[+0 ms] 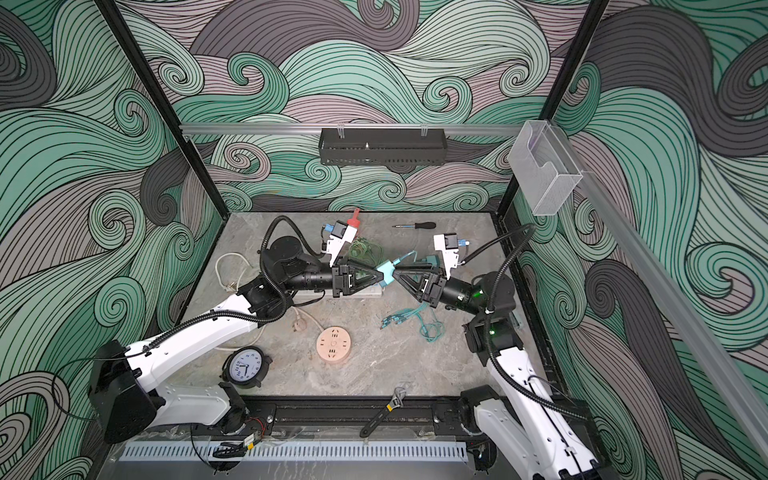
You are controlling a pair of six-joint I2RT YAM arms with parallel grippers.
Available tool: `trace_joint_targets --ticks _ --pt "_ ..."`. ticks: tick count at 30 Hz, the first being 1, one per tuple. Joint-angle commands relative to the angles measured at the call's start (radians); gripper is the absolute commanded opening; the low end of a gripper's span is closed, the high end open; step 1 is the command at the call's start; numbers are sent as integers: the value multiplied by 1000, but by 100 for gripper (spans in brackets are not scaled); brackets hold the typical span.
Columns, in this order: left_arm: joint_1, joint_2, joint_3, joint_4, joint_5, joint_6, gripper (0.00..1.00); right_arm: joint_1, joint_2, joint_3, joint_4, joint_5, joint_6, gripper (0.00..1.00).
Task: Insert the plug
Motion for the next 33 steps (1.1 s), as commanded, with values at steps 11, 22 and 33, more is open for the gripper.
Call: trace_joint_targets --ticks 11,22,33 --pt "6 15 41 86 62 -22 0 30 13 19 84 -55 28 43" --pt "5 22 38 79 78 -27 0 44 2 28 75 -37 5 28" --pt "10 -74 17 -142 -32 96 47 45 -70 69 -194 16 -200 17"
